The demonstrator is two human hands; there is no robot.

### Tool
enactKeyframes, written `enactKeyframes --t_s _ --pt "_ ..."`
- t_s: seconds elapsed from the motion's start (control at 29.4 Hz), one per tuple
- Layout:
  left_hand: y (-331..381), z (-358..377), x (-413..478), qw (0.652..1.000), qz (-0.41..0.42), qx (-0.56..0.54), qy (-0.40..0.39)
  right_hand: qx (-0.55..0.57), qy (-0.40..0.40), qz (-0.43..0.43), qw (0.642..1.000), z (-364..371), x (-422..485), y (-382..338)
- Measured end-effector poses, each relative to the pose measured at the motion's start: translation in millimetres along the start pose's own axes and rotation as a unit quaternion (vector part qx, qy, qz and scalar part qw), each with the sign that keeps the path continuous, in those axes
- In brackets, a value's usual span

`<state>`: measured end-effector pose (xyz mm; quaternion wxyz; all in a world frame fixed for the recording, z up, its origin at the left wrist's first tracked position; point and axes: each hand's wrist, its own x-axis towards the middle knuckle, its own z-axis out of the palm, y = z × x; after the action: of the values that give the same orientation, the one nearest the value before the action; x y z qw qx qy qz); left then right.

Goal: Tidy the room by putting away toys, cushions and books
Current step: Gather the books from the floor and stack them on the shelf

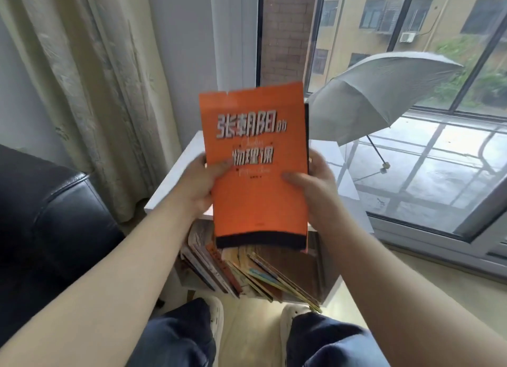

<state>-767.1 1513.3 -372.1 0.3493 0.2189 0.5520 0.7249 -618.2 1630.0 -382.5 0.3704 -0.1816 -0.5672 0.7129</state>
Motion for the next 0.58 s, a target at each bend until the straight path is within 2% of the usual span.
enactKeyframes --t_s 0.1,0.17,0.34,0.44,0.58 --pt "19.2 6.2 1.2 0.994 0.111 -0.001 -0.015 0.022 -0.021 -0.069 0.997 11.3 11.1 -27.8" --pt "20.8 3.0 4.3 0.99 0.14 0.015 -0.025 0.011 -0.031 -0.076 0.997 13.6 16.7 -34.5" --pt "-9.2 0.7 3.5 0.984 0.099 0.129 -0.072 -0.064 -0.022 0.012 0.998 2.8 21.7 -10.1" --pt "-30.2 -3.9 -0.1 0.984 0.073 0.147 -0.066 -0.105 -0.03 0.072 0.991 -7.3 13.2 16.2" --pt "-40.9 -8.7 -4.6 0.986 0.054 0.14 -0.07 -0.138 0.002 0.069 0.988 -9.5 -0.2 35.1"
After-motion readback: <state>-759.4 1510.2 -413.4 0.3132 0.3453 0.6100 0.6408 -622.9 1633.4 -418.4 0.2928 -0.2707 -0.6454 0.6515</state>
